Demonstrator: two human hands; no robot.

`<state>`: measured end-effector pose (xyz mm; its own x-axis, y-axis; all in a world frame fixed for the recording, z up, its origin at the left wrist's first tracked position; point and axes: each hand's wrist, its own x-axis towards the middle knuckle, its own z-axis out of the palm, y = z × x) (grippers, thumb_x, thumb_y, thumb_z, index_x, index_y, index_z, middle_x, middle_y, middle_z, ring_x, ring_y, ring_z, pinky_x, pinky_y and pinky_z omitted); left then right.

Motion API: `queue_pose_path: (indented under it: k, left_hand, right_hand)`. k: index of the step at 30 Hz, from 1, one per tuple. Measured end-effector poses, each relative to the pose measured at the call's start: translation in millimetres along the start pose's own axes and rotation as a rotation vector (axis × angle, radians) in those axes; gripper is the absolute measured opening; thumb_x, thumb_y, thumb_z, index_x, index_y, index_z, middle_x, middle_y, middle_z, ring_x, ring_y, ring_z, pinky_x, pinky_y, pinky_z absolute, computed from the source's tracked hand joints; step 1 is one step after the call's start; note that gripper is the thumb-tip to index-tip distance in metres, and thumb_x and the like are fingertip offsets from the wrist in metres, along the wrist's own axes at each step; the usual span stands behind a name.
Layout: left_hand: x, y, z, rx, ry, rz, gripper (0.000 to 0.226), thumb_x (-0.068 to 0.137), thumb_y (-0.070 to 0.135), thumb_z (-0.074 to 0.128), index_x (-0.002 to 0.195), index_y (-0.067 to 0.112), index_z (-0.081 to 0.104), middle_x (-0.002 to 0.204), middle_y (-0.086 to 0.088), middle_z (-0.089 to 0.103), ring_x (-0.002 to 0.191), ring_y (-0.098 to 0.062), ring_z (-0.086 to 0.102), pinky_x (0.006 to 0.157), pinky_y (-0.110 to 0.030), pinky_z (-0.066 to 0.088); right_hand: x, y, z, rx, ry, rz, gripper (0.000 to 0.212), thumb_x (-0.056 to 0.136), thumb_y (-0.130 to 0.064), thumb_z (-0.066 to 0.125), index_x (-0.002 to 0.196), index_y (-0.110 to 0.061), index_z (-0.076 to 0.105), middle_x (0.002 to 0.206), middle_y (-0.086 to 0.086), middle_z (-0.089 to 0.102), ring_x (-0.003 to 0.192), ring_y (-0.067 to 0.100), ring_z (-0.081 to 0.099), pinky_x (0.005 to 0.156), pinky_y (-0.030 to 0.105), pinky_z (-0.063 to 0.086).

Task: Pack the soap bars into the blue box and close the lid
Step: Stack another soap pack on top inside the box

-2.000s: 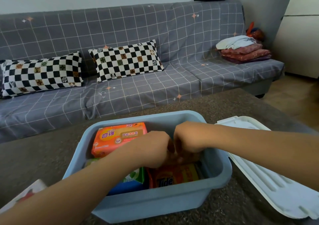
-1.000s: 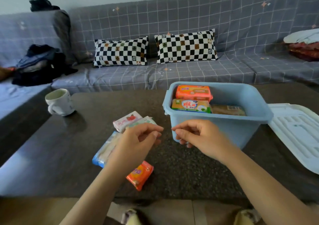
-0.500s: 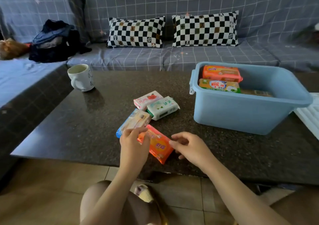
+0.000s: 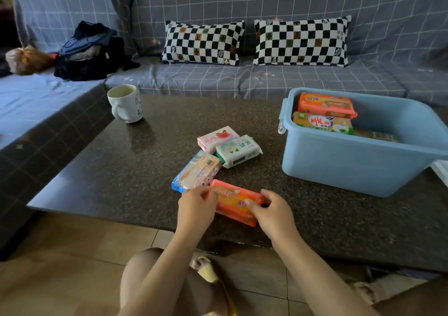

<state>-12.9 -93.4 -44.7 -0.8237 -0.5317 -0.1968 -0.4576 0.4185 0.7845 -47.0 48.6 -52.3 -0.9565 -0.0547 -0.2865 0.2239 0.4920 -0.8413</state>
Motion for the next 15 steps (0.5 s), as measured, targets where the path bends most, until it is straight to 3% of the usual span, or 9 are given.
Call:
queue_pose_path:
  k: [4, 11, 15]
  left_hand:
    - [-7, -2, 5, -0.217, 0.056, -0.081, 0.016, 0.091, 0.028, 0.058, 0.102, 0.019, 0.066, 0.079, 0.015, 0.059, 0.069, -0.001, 0.052, 0.058, -0.016, 0.039]
    - [-4, 1, -12, -0.4, 0.279, -0.053, 0.018, 0.083, 0.023, 0.069, 0.099, 0.017, 0.064, 0.095, 0.003, 0.066, 0.077, -0.003, 0.059, 0.071, -0.025, 0.047]
    - [8, -3, -20, -0.519, 0.34, -0.116, 0.026, 0.081, 0.021, 0.072, 0.102, 0.019, 0.057, 0.097, -0.004, 0.068, 0.079, -0.016, 0.066, 0.074, -0.034, 0.055]
  right_hand:
    - [4, -1, 2, 0.042, 0.039, -0.019, 0.061, 0.087, -0.029, 0.063, 0.141, -0.012, 0.04, 0.145, 0.006, 0.045, 0.131, 0.021, 0.044, 0.105, 0.034, 0.038]
    - [24, -33, 4, 0.165, -0.061, -0.14, 0.056, 0.085, -0.02, 0.066, 0.137, -0.015, 0.047, 0.133, 0.003, 0.057, 0.12, 0.017, 0.054, 0.098, 0.031, 0.046]
    - [48, -64, 16, 0.067, -0.172, -0.259, 0.056, 0.083, -0.02, 0.068, 0.135, -0.016, 0.05, 0.135, 0.003, 0.055, 0.122, 0.017, 0.052, 0.102, 0.036, 0.045]
